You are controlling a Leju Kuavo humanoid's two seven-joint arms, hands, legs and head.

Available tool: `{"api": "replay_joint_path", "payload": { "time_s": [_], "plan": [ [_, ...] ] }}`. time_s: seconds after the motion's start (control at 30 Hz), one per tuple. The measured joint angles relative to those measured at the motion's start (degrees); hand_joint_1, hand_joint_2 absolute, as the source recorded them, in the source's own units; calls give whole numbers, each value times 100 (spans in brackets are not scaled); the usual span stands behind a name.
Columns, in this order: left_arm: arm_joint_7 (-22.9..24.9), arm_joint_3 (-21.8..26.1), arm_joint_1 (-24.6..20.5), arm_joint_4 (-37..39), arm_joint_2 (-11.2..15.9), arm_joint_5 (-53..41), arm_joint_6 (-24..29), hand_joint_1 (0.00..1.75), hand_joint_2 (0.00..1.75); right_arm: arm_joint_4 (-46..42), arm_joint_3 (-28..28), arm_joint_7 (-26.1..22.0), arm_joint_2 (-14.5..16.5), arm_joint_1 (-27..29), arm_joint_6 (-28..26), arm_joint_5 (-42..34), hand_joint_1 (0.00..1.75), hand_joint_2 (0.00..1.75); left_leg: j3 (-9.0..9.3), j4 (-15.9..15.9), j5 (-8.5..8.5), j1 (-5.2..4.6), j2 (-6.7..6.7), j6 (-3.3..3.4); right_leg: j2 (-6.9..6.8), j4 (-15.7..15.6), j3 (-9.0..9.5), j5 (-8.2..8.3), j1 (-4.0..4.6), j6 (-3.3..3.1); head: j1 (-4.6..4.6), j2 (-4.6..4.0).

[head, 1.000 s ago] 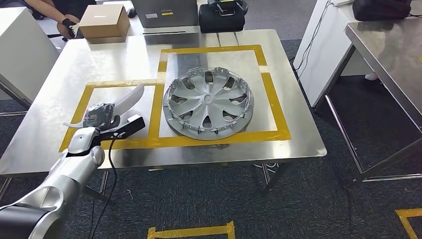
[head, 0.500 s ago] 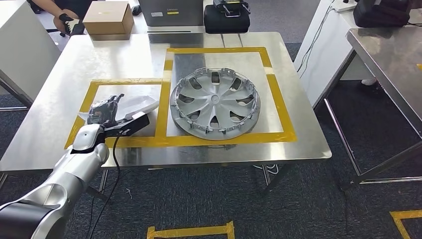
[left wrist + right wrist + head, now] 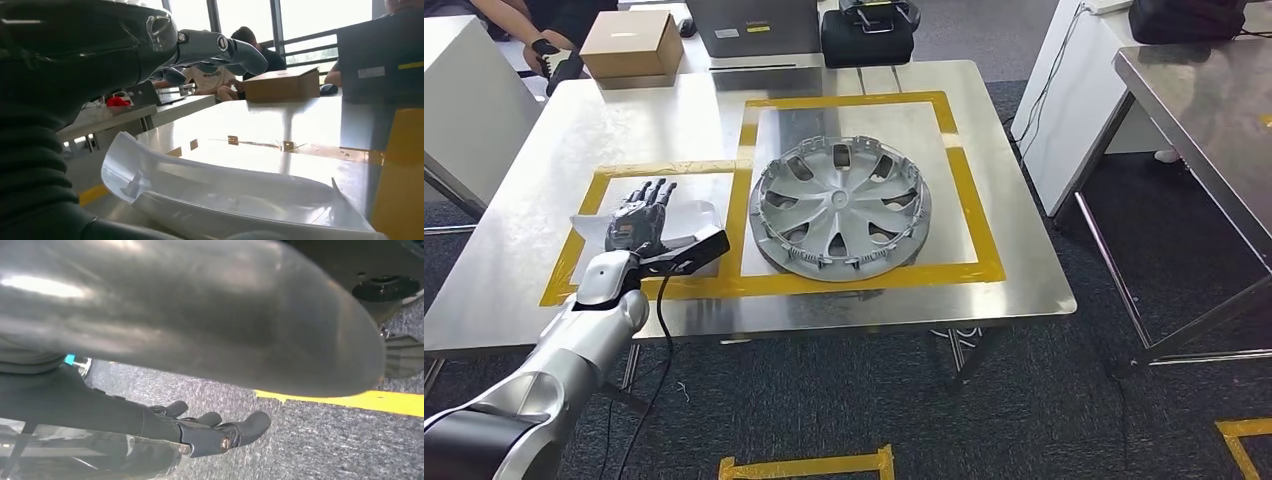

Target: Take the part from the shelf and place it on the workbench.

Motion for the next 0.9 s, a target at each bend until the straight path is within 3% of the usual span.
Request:
{"api": "replay_joint_path", "payload": {
  "time_s": [0.07,0.1,0.13,0.2,0.27,0.37,0.43,0.5,0.57,0.6,0.63,0.67,0.73,0.77,0.83,0.9],
  "plan": [
    [-256,46,52,-59,-28,396,58,0,0,1,0,0,3,17,-1,5,0,0,-356,733,-259,6,1,-24,1,2,1,-3,10,-17,-2,0],
    [-408,93,84,-109,-53,651,67,0,0,1,0,0,2,26,-2,7,0,0,-409,817,-229,6,1,-21,1,4,4,-4,13,-17,-3,0],
    [-570,155,114,-187,-85,947,55,0,0,0,0,0,2,32,-5,10,0,0,-338,644,-85,6,2,-6,4,5,10,-5,15,-17,-3,0],
    [-903,276,169,-462,-158,1640,-52,0,0,-5,0,-2,1,35,-25,16,0,0,50,-174,320,-2,1,55,11,6,23,-10,28,-9,-2,0],
    [-1231,362,273,-952,-259,2594,-347,0,0,-20,0,-16,-2,42,-51,22,0,0,368,-797,511,-29,1,111,17,11,10,-16,66,20,1,0],
    [-1491,396,599,-1963,-414,4330,-1050,0,0,-52,-1,-41,-17,83,-77,11,0,0,430,-911,505,-71,0,156,15,-2,-2,-4,69,90,1,0],
    [-1540,363,873,-2747,-480,5464,-1491,0,0,-75,-4,-51,-38,118,-85,-26,0,0,462,-967,537,-47,6,213,11,34,-30,-40,63,133,2,0],
    [-1572,238,1185,-3728,-535,6612,-1843,0,0,-109,-9,-63,-69,157,-84,-80,0,0,494,-1018,565,-18,13,273,5,437,-220,-256,58,121,10,0],
    [-1579,42,1508,-4622,-551,7302,-1979,0,0,-145,-11,-80,-95,198,-80,-121,0,0,494,-1021,560,-30,12,299,2,1250,-586,-591,51,90,14,0],
    [-1577,-48,1659,-4957,-548,7445,-1986,0,0,-158,-11,-88,-107,218,-75,-133,0,0,494,-1020,557,-35,9,302,2,1591,-743,-702,49,98,14,0],
    [-1577,-120,1783,-5230,-541,7522,-1986,0,0,-169,-11,-94,-119,236,-70,-143,0,0,494,-1018,555,-39,2,305,1,1737,-809,-729,46,126,14,0],
    [-1580,-174,1871,-5436,-534,7562,-1984,0,0,-178,-11,-97,-131,248,-66,-149,0,0,496,-1016,554,-40,-9,303,1,1634,-756,-662,41,171,15,0],
    [-1603,-248,1960,-5734,-514,7654,-2004,0,0,-197,-13,-100,-155,251,-62,-161,0,0,500,-1002,545,-43,-30,288,-6,848,-360,-365,24,259,16,0],
    [-1633,-277,1995,-5868,-498,7773,-2063,0,0,-209,-15,-101,-166,248,-61,-170,0,0,493,-983,531,-59,-38,266,-7,446,-152,-235,23,268,15,0],
    [-1737,-344,2118,-6133,-456,8180,-2354,0,0,-240,-18,-103,-175,253,-58,-199,0,0,481,-949,514,-89,-39,219,-7,47,62,-118,33,217,10,0],
    [-1878,-453,2365,-6455,-382,8660,-2768,0,0,-270,-20,-101,-178,277,-52,-242,0,0,483,-933,514,-91,-33,181,3,43,73,-94,40,150,5,0]
  ]
}}
